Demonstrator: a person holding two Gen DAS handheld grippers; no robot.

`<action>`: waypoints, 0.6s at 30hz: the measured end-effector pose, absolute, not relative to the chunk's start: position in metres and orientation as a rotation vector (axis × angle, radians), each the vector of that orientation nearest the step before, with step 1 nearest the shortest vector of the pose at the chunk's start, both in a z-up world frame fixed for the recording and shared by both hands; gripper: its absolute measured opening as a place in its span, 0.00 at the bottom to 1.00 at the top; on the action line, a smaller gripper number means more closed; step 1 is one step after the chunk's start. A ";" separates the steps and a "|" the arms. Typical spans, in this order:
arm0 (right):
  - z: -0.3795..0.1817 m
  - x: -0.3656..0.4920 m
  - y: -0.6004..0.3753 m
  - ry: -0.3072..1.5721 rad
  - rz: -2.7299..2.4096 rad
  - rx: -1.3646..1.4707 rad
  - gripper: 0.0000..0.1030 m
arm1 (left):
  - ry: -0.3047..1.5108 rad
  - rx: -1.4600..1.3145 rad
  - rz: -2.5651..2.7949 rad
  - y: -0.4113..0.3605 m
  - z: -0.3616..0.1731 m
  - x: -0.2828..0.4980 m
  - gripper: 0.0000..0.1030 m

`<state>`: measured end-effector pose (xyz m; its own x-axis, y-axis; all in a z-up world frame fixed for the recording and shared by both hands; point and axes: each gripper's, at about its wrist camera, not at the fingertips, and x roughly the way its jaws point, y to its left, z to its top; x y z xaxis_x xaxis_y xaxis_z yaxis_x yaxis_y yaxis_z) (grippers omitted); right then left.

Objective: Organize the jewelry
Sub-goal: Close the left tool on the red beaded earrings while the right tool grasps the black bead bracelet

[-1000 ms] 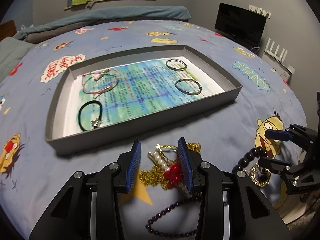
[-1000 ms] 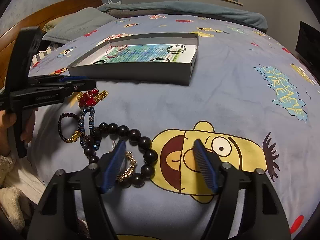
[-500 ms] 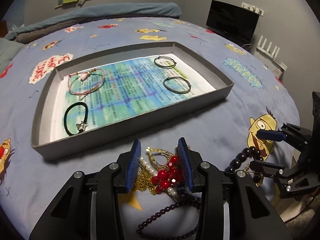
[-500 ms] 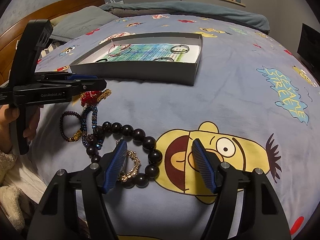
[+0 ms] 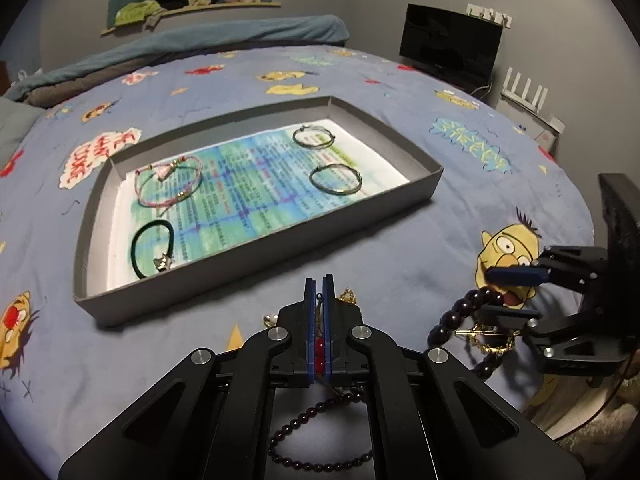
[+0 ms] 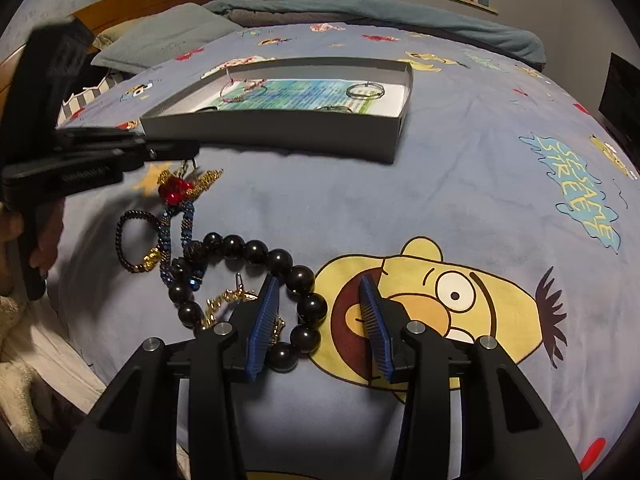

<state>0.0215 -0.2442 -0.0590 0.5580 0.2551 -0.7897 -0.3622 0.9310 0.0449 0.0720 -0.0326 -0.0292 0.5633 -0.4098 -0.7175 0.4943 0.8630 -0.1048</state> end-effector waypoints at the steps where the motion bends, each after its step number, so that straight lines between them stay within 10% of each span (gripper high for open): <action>1: -0.059 0.022 -0.244 0.909 0.372 -0.124 0.35 | 0.807 0.115 -0.533 -0.032 -0.028 0.071 0.03; 5: -0.054 0.020 -0.246 0.888 0.380 -0.103 0.14 | 0.775 0.112 -0.527 -0.029 -0.021 0.067 0.03; 18: -0.012 0.009 -0.248 0.719 0.366 -0.085 0.14 | 0.666 0.068 -0.517 -0.010 0.015 0.047 0.01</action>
<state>0.0092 -0.2484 -0.0120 0.6918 0.2982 -0.6576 -0.3562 0.9332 0.0485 0.0472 -0.0102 0.0148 0.6655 -0.4359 -0.6059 0.4785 0.8722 -0.1018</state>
